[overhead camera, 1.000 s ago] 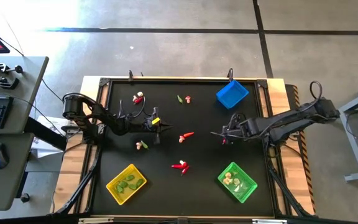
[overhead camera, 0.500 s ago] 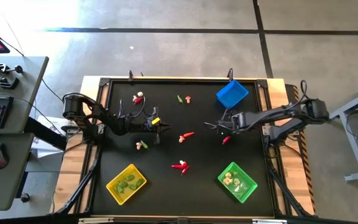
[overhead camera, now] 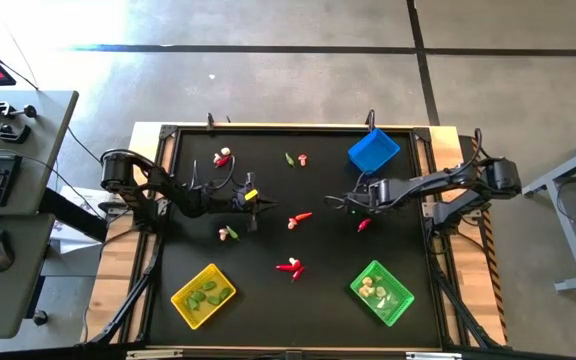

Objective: Sort produce into baskets
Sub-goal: Put the red mushroom into the green bin

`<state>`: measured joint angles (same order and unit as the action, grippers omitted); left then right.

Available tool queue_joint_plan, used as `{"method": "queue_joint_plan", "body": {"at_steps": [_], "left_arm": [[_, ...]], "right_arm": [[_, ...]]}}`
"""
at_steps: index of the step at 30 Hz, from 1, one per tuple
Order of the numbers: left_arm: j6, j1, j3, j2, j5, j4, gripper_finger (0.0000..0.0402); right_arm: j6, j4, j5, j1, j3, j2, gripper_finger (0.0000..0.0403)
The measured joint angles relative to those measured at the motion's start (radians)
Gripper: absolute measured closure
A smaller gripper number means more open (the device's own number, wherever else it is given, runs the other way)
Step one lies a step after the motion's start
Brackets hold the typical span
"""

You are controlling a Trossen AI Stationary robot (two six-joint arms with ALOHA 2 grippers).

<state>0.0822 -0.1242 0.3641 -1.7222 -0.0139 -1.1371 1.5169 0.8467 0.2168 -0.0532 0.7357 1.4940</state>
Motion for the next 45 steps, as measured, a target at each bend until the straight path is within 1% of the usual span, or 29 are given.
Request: {"method": "queue_joint_plan", "body": {"at_steps": [6, 8, 10, 15, 20, 23, 27, 31, 36, 40, 45], "left_arm": [[0.000, 0.000, 0.000, 0.000, 0.000, 0.026, 0.0402], [0.000, 0.000, 0.000, 0.000, 0.000, 0.038, 0.0402], [-0.003, 0.000, 0.000, 0.000, 0.000, 0.043, 0.0401], [-0.002, 0.000, 0.000, 0.000, 0.000, 0.039, 0.0402], [-0.003, 0.000, 0.000, 0.000, 0.000, 0.040, 0.0401], [-0.007, 0.001, 0.000, 0.000, 0.000, 0.041, 0.0402], [-0.028, 0.001, 0.000, 0.000, 0.000, 0.042, 0.0401], [-0.027, 0.001, 0.000, 0.000, 0.000, 0.041, 0.0402], [-0.027, 0.001, 0.000, 0.000, 0.000, 0.041, 0.0402], [-0.027, 0.000, 0.000, 0.000, 0.000, 0.038, 0.0401], [-0.026, 0.000, 0.000, 0.000, 0.000, 0.037, 0.0401]], "right_arm": [[-0.086, 0.002, 0.015, 0.000, 0.001, 0.002, 0.0382], [-0.126, 0.026, 0.011, 0.001, 0.015, 0.003, 0.0394], [-0.164, 0.075, 0.009, 0.005, 0.042, 0.004, 0.0393], [-0.294, 0.207, 0.007, 0.042, 0.176, 0.004, 0.0396], [-0.424, 0.275, -0.056, 0.135, 0.329, 0.003, 0.0399], [-0.446, 0.279, -0.123, 0.217, 0.394, 0.003, 0.0399], [-0.372, 0.289, -0.210, 0.347, 0.447, 0.003, 0.0399], [-0.191, 0.294, -0.297, 0.474, 0.452, 0.003, 0.0399], [0.007, 0.290, -0.294, 0.614, 0.451, 0.003, 0.0399], [0.061, 0.208, -0.285, 0.687, 0.388, 0.004, 0.0399], [0.049, -0.030, -0.283, 0.719, 0.226, 0.005, 0.0399]]}}
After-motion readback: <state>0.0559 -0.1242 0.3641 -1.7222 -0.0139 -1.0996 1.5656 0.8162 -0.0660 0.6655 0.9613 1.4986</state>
